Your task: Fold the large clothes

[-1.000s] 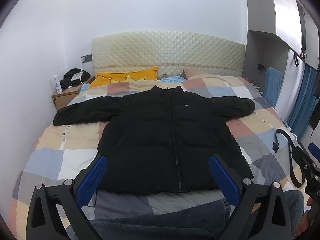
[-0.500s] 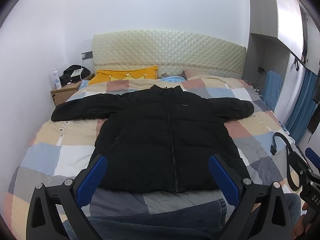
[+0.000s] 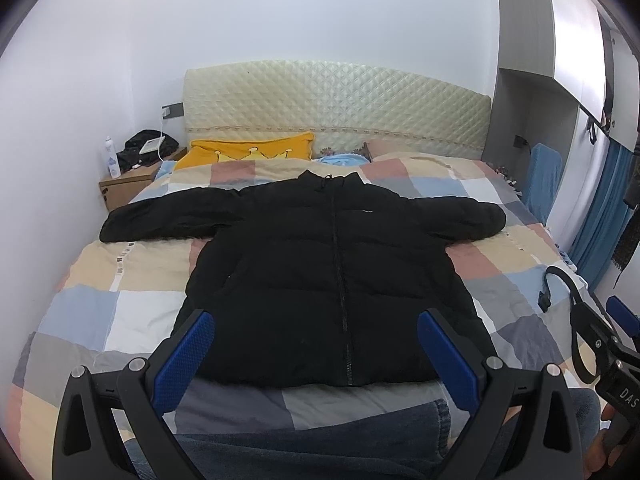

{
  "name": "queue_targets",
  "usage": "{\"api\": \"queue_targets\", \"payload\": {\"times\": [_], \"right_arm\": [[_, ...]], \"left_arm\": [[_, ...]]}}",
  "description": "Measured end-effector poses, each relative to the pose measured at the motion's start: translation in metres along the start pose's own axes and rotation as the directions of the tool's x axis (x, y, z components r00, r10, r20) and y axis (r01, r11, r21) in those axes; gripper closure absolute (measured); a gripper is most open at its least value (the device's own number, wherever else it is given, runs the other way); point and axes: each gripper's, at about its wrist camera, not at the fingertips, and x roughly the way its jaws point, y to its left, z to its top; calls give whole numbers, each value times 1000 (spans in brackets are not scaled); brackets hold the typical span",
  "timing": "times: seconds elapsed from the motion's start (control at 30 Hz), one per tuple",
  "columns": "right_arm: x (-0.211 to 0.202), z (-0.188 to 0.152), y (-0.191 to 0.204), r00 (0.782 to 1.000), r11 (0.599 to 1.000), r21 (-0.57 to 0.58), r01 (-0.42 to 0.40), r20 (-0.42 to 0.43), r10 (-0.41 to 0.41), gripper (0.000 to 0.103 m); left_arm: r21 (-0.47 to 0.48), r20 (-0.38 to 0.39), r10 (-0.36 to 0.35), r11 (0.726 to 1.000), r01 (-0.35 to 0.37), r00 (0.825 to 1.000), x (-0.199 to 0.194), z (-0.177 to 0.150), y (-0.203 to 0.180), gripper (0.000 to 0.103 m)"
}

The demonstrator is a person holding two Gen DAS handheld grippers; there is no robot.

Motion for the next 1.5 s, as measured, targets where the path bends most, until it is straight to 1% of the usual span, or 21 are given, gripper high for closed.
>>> {"api": "queue_targets", "payload": {"times": [0.2, 0.5, 0.67, 0.87, 1.07, 1.13, 1.23, 1.37, 1.43, 1.5], "right_arm": [[1, -1, -1, 1000, 1000, 8, -2, 4, 2, 0], [7, 1, -4, 1000, 1000, 2, 1, -1, -1, 0], [28, 17, -15, 1000, 1000, 3, 14, 0, -14, 0], [62, 39, -39, 999, 999, 12, 46, 15, -46, 0], [110, 66, -68, 994, 995, -19, 98, 41, -97, 0], [129, 72, -81, 995, 995, -13, 98, 33, -97, 0], [166, 81, -104, 995, 995, 5, 100, 15, -100, 0], [230, 89, -144, 989, 988, 32, 151, -10, -151, 0], [260, 92, -164, 992, 991, 62, 122, -23, -121, 0], [293, 93, -186, 990, 986, 101, 136, -40, -132, 0]], "left_arm": [[2, -9, 3, 1000, -3, 1000, 7, 2, -2, 0], [18, -1, 7, 1000, -7, 1000, 20, 9, -11, 0], [23, 16, 6, 1000, -7, 1000, 40, 21, -17, 0], [42, 24, 9, 999, -10, 1000, 76, 42, -30, 0], [61, 40, 13, 998, -15, 999, 118, 69, -39, 0], [63, 39, 15, 998, -18, 999, 134, 76, -42, 0], [68, 24, 23, 997, -24, 999, 162, 83, -45, 0], [66, -8, 35, 997, -34, 999, 199, 92, -44, 0], [52, -19, 42, 998, -41, 999, 218, 97, -40, 0], [53, -26, 52, 997, -51, 998, 233, 99, -36, 0]]}}
